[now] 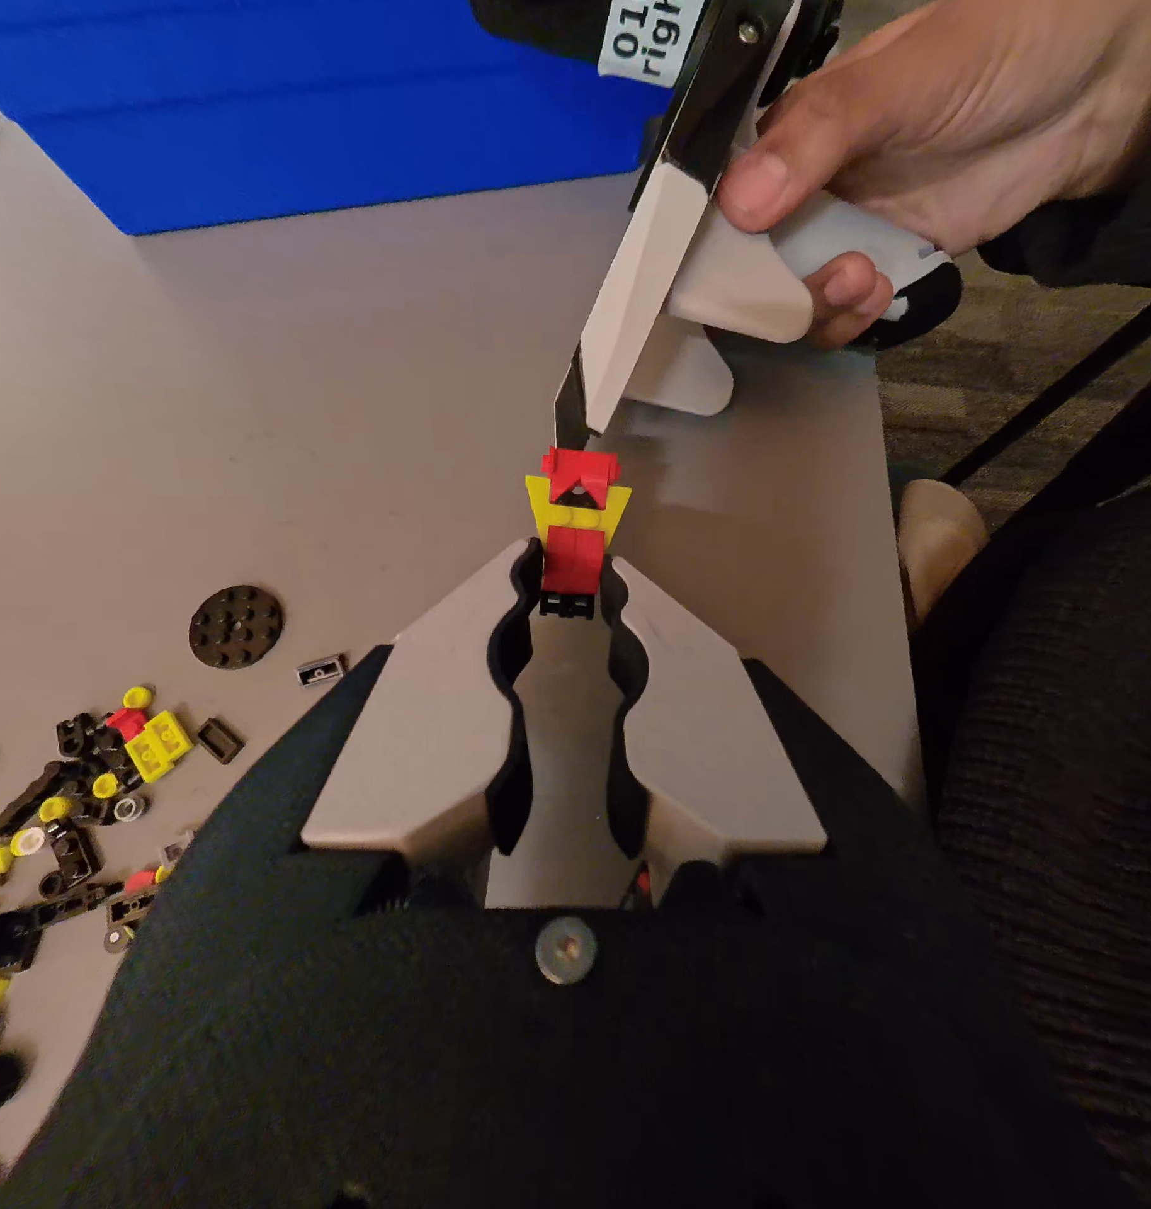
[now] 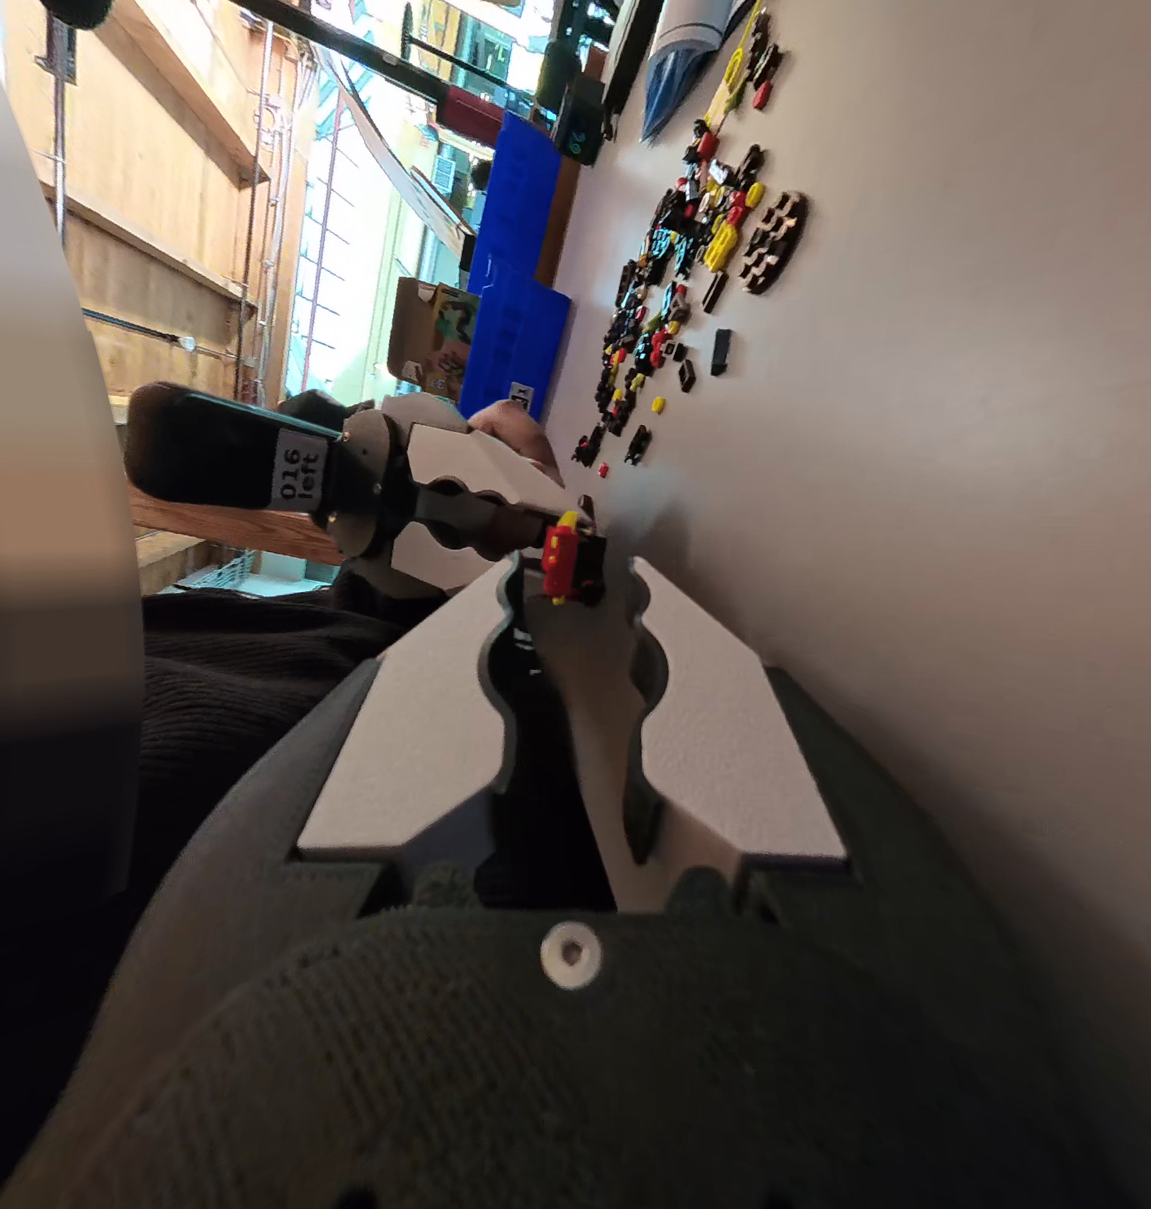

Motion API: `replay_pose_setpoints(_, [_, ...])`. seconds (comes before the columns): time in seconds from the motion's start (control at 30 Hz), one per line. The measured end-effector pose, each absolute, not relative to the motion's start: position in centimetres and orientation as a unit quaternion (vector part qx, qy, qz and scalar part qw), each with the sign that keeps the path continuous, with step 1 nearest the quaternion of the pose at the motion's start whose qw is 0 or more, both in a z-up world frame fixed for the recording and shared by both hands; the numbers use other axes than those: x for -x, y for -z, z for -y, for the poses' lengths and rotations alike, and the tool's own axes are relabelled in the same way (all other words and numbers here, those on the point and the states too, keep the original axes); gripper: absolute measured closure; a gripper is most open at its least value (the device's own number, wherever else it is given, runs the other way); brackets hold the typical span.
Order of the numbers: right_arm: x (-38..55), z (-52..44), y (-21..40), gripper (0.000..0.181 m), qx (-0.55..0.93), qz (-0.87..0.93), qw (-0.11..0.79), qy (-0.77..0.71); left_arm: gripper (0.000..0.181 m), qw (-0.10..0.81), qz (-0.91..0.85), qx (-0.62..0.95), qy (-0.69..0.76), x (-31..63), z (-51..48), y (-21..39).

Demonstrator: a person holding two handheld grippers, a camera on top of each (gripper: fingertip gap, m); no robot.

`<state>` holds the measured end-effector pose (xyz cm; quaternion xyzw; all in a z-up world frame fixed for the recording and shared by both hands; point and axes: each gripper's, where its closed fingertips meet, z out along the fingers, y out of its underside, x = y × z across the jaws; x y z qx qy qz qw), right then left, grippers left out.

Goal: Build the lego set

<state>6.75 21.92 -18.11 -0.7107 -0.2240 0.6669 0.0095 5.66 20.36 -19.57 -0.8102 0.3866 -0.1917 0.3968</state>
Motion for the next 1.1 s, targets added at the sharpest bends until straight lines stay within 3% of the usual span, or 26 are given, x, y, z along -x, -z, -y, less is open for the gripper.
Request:
replay_pose_setpoints(0.53, [-6.4, -21.1, 17.9, 0.170, 0.703, 0.238, 0.001, -0.670, 0.166, 0.405, -0.378, 0.809, 0.196, -5.9, -20.4, 19.0])
replay_pose_setpoints(1.1, [-6.5, -21.2, 17.3, 0.172, 0.703, 0.256, 0.021, -0.663, 0.167, 0.420, -0.375, 0.804, 0.191, -6.0, -20.5, 18.6])
